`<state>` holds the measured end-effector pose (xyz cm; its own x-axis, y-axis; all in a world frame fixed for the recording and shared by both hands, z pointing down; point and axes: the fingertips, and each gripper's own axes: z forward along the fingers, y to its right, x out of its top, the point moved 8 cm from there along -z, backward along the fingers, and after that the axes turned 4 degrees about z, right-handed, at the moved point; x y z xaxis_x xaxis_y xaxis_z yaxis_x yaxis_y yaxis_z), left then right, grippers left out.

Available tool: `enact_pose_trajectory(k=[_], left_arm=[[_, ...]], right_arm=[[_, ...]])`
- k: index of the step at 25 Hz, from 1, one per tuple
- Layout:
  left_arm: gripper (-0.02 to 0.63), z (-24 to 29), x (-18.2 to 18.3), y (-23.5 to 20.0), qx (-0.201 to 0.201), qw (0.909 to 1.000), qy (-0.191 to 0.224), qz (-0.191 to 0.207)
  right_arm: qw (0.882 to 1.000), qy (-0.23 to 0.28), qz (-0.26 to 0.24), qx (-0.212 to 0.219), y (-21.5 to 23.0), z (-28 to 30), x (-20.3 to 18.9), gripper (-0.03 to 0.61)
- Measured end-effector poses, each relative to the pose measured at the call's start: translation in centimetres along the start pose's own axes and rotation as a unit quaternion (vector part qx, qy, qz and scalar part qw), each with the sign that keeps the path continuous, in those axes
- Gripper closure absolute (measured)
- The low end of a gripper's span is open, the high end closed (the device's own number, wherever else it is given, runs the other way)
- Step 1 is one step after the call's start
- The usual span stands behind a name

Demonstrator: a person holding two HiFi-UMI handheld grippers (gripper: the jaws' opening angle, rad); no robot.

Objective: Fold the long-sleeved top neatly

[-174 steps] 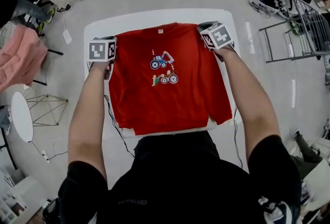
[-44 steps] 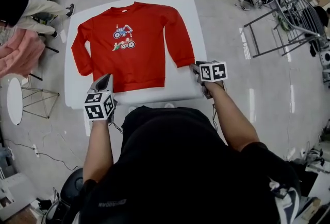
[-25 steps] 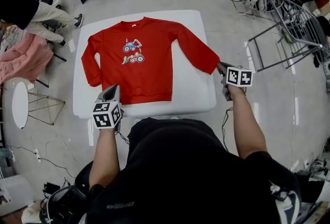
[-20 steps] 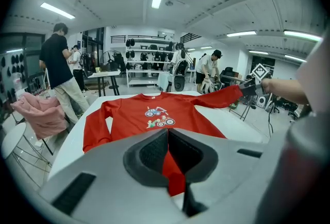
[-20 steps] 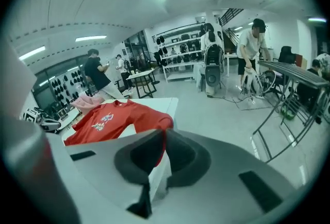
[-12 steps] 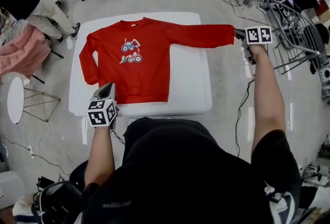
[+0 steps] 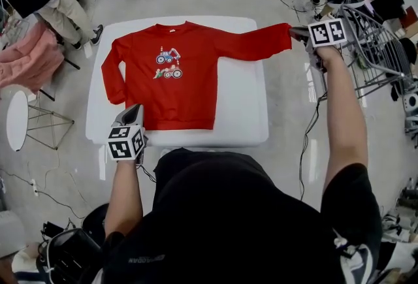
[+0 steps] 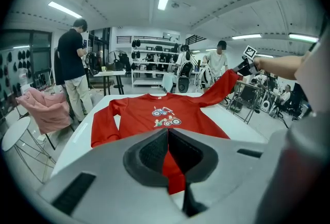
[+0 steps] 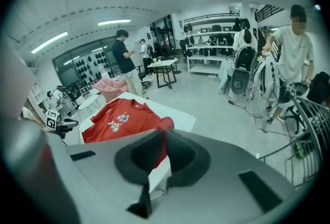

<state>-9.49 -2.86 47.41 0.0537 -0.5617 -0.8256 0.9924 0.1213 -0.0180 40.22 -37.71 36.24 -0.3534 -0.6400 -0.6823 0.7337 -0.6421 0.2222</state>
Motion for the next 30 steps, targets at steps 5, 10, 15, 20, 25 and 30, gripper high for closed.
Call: enact_pose_trajectory(k=[5,10,15,20,25,30], left_arm=[[0.606,-0.1,0.2,-1.0,-0.008,1.0000,-0.001,0.004],[0.606,-1.0,0.9,-3.4,-0.012,0.9999,0.002,0.012],[0.606,-2.1,0.6,-6.8,-0.003,0.9999,0.000,0.012],[0.606,-3.6,-0.2,-10.6,0.014,0.9999,-0.002,-0.003],[0.606,-4.2,-1.1,-13.7,0.026,0.9995,-0.002,-0.015],[0.606,-4.8,-2.8,-15.7,0.036,0.9988,-0.011,-0.032]], right_arm=[[0.999,-0.012,-0.026,0.039,-5.3,1.7,1.7,0.558],[0.996,-0.004,-0.042,0.083,-11.3,3.2,4.5,0.558],[0.988,0.005,-0.069,0.135,-18.2,6.6,7.7,0.558],[0.982,-0.018,-0.114,0.153,-24.5,11.1,10.4,0.558],[0.975,-0.056,-0.150,0.154,-28.9,16.2,11.6,0.558],[0.970,-0.102,-0.160,0.150,-32.0,22.6,11.1,0.558]])
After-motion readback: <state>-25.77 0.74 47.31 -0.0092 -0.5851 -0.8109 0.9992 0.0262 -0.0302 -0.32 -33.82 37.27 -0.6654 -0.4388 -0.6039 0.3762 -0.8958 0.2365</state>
